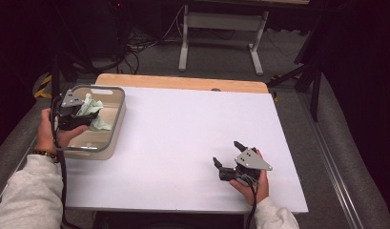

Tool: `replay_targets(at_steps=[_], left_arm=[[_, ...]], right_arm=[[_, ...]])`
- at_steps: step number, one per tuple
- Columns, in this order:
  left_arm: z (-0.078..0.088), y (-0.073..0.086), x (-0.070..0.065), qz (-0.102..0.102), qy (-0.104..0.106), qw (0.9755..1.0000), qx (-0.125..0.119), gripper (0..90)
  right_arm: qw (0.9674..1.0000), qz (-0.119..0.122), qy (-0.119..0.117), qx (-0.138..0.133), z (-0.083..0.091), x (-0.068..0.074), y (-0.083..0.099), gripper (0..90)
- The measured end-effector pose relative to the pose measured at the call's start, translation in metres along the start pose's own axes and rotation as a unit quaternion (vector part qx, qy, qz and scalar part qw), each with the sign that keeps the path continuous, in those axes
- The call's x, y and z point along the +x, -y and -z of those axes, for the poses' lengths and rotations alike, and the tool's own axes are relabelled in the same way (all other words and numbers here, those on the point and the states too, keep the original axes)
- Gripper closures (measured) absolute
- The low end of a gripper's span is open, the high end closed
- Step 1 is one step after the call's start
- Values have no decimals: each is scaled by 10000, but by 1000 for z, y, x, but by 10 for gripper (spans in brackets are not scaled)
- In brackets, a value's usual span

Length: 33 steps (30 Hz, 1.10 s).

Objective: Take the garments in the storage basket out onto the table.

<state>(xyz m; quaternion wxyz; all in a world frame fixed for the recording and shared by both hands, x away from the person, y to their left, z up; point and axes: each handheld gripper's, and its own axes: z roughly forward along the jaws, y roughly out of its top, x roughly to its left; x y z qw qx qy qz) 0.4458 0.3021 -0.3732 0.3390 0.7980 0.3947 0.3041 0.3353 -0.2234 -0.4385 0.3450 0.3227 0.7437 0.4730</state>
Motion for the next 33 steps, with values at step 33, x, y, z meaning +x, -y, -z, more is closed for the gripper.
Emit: replay_targets(at_steps=[33], left_arm=[[32, -2, -24, 247, -19, 9894, -1429, 526]], right_arm=[[10000, 21, 28, -49, 0, -2, -1, 100]])
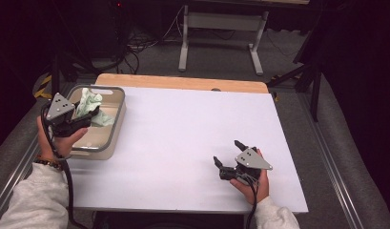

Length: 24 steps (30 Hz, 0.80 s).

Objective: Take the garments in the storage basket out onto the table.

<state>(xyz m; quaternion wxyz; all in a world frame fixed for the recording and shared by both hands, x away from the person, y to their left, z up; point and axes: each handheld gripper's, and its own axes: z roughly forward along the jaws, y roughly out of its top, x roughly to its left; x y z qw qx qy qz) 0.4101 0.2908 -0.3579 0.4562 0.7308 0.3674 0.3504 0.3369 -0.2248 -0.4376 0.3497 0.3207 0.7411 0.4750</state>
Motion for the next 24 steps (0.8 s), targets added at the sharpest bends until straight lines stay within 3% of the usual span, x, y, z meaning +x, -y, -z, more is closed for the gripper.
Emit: replay_targets(at_steps=[17, 18, 24], left_arm=[[5, -16, -24, -193, 334, 9988, -310, 526], [4, -18, -29, -224, 440, 9983, -317, 526], [1, -22, -41, -352, 574, 9971, -356, 526]], right_arm=[[10000, -8, -3, 9, 0, 0, 0, 100], [10000, -13, -7, 9, 0, 0, 0, 100], [10000, -14, -13, 15, 0, 0, 0, 100]])
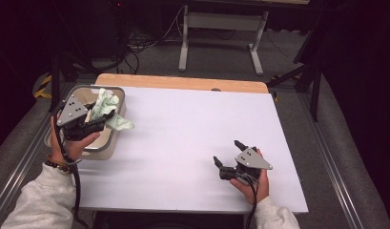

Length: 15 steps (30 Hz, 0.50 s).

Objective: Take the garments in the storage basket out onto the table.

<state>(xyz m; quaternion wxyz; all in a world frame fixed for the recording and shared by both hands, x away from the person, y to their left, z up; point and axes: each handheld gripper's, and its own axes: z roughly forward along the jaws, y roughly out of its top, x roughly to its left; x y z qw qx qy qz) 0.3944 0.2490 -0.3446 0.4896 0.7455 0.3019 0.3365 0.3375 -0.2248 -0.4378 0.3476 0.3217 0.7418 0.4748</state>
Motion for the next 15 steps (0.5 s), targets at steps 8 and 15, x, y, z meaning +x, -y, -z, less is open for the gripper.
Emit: replay_targets(at_steps=[8, 15], left_arm=[[-16, -6, -22, -176, 345, 9992, 26, 526], [-33, -11, -42, -360, 642, 9972, 109, 526]], right_arm=[[10000, -9, -9, 2, 0, 0, 0, 100], [10000, -19, -20, 13, -1, -1, 1, 100]])
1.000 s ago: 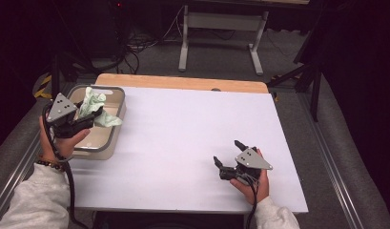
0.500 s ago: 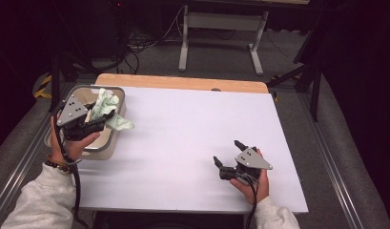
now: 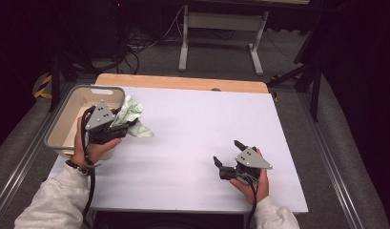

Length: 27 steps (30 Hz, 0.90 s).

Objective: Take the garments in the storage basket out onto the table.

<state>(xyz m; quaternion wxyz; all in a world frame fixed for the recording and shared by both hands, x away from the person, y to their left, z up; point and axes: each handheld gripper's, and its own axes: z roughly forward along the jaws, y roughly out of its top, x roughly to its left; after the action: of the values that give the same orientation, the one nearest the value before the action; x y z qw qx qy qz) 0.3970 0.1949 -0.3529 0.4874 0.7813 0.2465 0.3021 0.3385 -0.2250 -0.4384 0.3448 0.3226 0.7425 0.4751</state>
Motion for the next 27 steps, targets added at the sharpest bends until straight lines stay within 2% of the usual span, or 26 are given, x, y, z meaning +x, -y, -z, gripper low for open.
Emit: replay_targets(at_steps=[7, 14, 17, 21, 23, 27], left_arm=[[-17, -7, -15, -142, 266, 9995, 21, 525], [-33, -11, -28, -197, 538, 9983, 70, 524], [-37, -12, -32, -235, 568, 9981, 86, 524], [-46, -15, -42, -281, 739, 9968, 96, 523], [-50, -16, -45, -378, 781, 9961, 151, 524], [-56, -17, -50, -385, 869, 9953, 179, 523]], right_arm=[[10000, -8, -16, 13, 0, 0, 0, 100], [10000, -26, -24, 12, 0, 0, 0, 100], [10000, -33, -42, 33, -1, 0, 1, 100], [10000, -40, -27, 31, -1, -1, 1, 100], [10000, -41, -22, 28, -1, -1, 1, 100], [10000, -32, -23, 26, 0, -1, 1, 100]])
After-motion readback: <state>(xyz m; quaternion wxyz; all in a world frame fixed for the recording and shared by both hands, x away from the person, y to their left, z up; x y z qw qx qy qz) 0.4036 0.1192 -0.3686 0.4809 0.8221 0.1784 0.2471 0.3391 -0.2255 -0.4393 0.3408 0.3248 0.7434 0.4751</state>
